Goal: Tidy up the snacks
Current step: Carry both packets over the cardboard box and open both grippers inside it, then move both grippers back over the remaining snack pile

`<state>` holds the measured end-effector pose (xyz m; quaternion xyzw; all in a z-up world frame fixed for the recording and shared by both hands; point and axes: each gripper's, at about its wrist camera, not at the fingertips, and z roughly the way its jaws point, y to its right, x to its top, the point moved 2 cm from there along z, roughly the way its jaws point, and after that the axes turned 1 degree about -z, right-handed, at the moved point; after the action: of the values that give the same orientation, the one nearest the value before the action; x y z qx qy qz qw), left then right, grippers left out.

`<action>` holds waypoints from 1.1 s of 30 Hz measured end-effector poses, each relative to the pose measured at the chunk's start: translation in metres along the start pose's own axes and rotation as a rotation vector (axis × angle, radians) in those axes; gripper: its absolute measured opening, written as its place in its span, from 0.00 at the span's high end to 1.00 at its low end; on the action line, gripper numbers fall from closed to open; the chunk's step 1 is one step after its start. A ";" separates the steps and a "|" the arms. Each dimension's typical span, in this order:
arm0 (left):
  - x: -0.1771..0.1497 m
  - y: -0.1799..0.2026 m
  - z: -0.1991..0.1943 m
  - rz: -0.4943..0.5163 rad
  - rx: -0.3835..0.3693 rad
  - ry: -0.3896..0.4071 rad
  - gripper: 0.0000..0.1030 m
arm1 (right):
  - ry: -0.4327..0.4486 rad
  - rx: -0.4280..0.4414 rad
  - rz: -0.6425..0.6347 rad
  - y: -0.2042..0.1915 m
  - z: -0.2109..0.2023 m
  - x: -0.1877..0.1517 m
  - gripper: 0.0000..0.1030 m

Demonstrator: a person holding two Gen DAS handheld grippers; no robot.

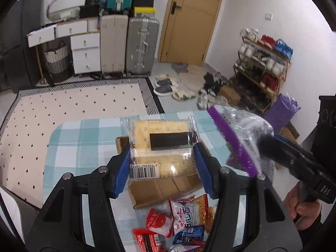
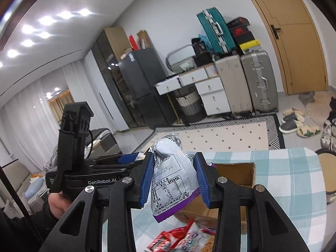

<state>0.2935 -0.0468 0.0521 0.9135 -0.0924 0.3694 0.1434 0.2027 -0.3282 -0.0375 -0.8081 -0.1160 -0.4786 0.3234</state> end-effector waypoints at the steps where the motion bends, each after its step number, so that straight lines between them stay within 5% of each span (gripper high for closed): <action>1: 0.003 0.000 0.012 0.001 0.003 -0.008 0.46 | -0.018 -0.008 0.014 0.009 0.010 0.001 0.62; 7: 0.001 -0.011 0.097 -0.021 0.013 -0.129 0.46 | -0.115 -0.058 0.044 0.047 0.057 -0.010 0.62; 20: -0.028 -0.044 0.204 -0.036 0.053 -0.236 0.46 | -0.255 -0.084 0.095 0.105 0.122 -0.060 0.62; 28: -0.036 -0.052 0.234 -0.021 0.039 -0.243 0.47 | -0.283 -0.107 0.105 0.117 0.139 -0.073 0.61; 33: -0.041 -0.047 0.212 0.009 0.062 -0.212 0.42 | -0.292 -0.138 0.085 0.115 0.137 -0.073 0.52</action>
<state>0.4152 -0.0700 -0.1314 0.9510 -0.0997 0.2740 0.1030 0.3179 -0.3208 -0.1923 -0.8935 -0.0941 -0.3487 0.2668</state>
